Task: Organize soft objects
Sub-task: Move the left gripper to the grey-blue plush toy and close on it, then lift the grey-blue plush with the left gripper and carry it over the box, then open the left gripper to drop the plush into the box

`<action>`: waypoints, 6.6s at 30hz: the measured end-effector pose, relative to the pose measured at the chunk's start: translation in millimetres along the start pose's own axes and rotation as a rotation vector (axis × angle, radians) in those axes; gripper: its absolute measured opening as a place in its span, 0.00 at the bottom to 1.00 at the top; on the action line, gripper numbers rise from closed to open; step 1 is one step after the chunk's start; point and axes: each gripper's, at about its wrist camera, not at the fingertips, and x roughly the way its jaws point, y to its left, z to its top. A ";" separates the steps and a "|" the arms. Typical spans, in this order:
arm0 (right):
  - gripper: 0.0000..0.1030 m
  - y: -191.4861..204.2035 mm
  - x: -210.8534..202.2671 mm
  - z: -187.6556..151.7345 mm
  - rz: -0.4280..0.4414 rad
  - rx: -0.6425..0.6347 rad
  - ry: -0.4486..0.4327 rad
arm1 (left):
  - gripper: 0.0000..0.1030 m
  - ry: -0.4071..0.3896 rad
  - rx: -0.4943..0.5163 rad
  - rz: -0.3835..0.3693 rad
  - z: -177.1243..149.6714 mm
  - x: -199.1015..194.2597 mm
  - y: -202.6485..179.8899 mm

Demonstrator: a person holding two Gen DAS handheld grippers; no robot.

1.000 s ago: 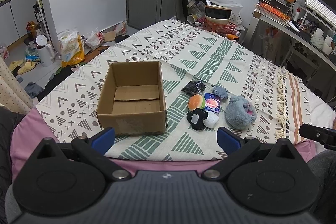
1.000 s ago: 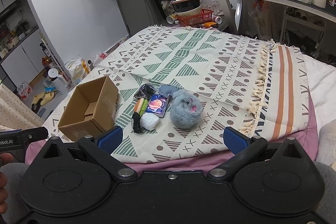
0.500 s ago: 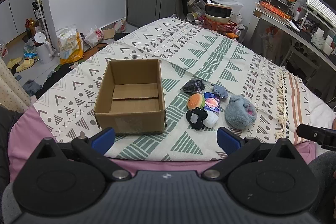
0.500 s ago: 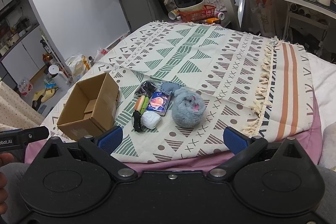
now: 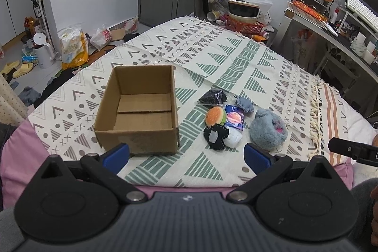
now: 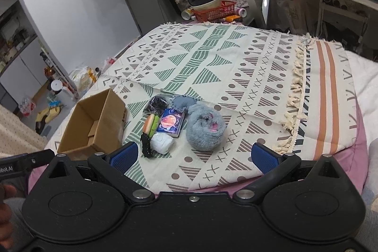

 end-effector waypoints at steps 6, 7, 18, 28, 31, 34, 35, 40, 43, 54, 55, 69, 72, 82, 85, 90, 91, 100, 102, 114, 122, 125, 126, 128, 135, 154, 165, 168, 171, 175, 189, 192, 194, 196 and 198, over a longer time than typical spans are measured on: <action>1.00 -10.7 8.3 11.3 -0.005 0.026 -0.008 | 0.99 -0.007 0.019 -0.017 9.6 15.7 -11.9; 1.00 -11.8 10.1 13.3 -0.008 0.026 -0.007 | 0.99 -0.007 0.021 -0.024 11.2 18.3 -14.5; 1.00 -25.9 30.9 43.5 0.044 0.063 0.007 | 0.99 0.003 0.014 -0.080 27.5 46.0 -38.1; 0.98 -48.6 60.1 62.8 0.083 0.134 0.017 | 0.96 0.036 0.013 -0.111 41.4 80.1 -64.8; 0.87 -59.3 74.2 60.8 0.096 0.171 0.040 | 0.92 0.046 -0.009 -0.136 44.7 92.3 -72.3; 0.74 -66.8 89.1 55.0 0.112 0.202 0.077 | 0.83 0.066 -0.020 -0.159 47.7 106.5 -80.6; 0.70 -70.0 94.9 53.4 0.121 0.219 0.090 | 0.81 0.075 -0.027 -0.167 48.5 111.9 -82.7; 0.52 -85.6 124.6 45.5 0.153 0.300 0.158 | 0.65 0.120 -0.049 -0.196 50.2 141.6 -91.9; 0.50 -91.2 139.7 42.1 0.150 0.313 0.187 | 0.56 0.167 -0.064 -0.208 47.8 165.1 -97.9; 0.31 -107.8 195.5 31.6 0.202 0.420 0.325 | 0.46 0.305 -0.109 -0.282 35.9 225.0 -119.7; 0.30 -108.0 200.3 30.3 0.198 0.424 0.339 | 0.46 0.317 -0.112 -0.284 34.0 230.0 -121.9; 0.13 -109.9 205.3 24.2 0.275 0.465 0.330 | 0.23 0.341 -0.156 -0.266 31.7 250.0 -124.2; 0.13 -105.3 194.1 25.6 0.289 0.442 0.304 | 0.23 0.321 -0.137 -0.268 34.0 242.8 -122.4; 0.12 -75.4 156.6 36.4 0.254 0.345 0.226 | 0.22 0.248 -0.128 -0.322 38.2 206.5 -110.7; 0.12 -62.8 144.1 37.4 0.243 0.315 0.196 | 0.22 0.228 -0.132 -0.331 37.7 194.6 -105.6; 0.11 -40.3 129.0 35.7 0.231 0.289 0.172 | 0.22 0.192 -0.140 -0.352 39.7 173.9 -90.0; 0.11 -35.5 125.9 35.9 0.227 0.282 0.166 | 0.22 0.188 -0.143 -0.355 40.2 170.8 -86.5; 0.11 2.2 104.7 38.9 0.197 0.230 0.114 | 0.22 0.130 -0.158 -0.405 43.9 141.9 -55.6; 0.11 7.7 102.4 39.3 0.205 0.249 0.116 | 0.22 0.118 -0.154 -0.406 45.0 137.5 -51.3; 0.11 63.9 97.2 52.1 0.204 0.204 0.086 | 0.22 0.034 -0.150 -0.439 61.8 113.3 -8.0; 0.11 111.6 118.3 55.0 0.236 0.169 0.096 | 0.22 0.003 -0.232 -0.428 70.9 114.7 40.3; 0.11 130.6 127.5 56.6 0.252 0.155 0.106 | 0.22 -0.019 -0.254 -0.405 74.3 114.9 58.9; 0.11 136.8 131.0 57.2 0.256 0.150 0.110 | 0.22 -0.024 -0.264 -0.397 75.1 115.9 66.0; 0.11 147.0 137.4 58.1 0.264 0.144 0.116 | 0.22 -0.029 -0.284 -0.385 76.9 119.2 79.2; 0.11 181.4 166.9 59.5 0.288 0.122 0.149 | 0.22 -0.048 -0.348 -0.354 80.6 129.2 121.8; 0.13 229.6 260.8 42.7 0.252 0.107 0.287 | 0.22 0.038 -0.469 -0.250 74.0 211.8 196.7; 0.27 224.9 245.1 51.2 0.256 0.088 0.280 | 0.27 0.053 -0.490 -0.148 83.6 221.9 198.4; 0.43 216.6 228.3 55.1 0.262 0.083 0.254 | 0.39 0.027 -0.477 -0.120 89.7 209.7 194.0; 0.49 208.7 209.9 57.6 0.272 0.065 0.236 | 0.51 -0.010 -0.461 -0.095 93.2 194.6 186.2; 0.67 191.5 184.8 61.5 0.266 0.060 0.203 | 0.70 -0.039 -0.428 -0.039 100.3 178.1 169.6; 0.97 116.0 115.5 83.4 0.277 0.067 0.108 | 0.89 -0.107 -0.297 0.036 110.0 111.3 93.2; 0.97 100.1 106.2 84.9 0.271 0.058 0.093 | 0.89 -0.101 -0.274 0.041 104.8 100.5 79.3; 0.97 90.3 101.5 85.2 0.265 0.047 0.093 | 0.89 -0.094 -0.257 0.049 101.9 94.3 69.6; 0.97 78.7 97.6 86.5 0.256 0.056 0.097 | 0.89 -0.086 -0.261 0.037 99.0 87.9 61.7; 0.97 66.9 93.2 86.9 0.259 0.069 0.097 | 0.89 -0.085 -0.258 0.048 95.8 81.7 52.1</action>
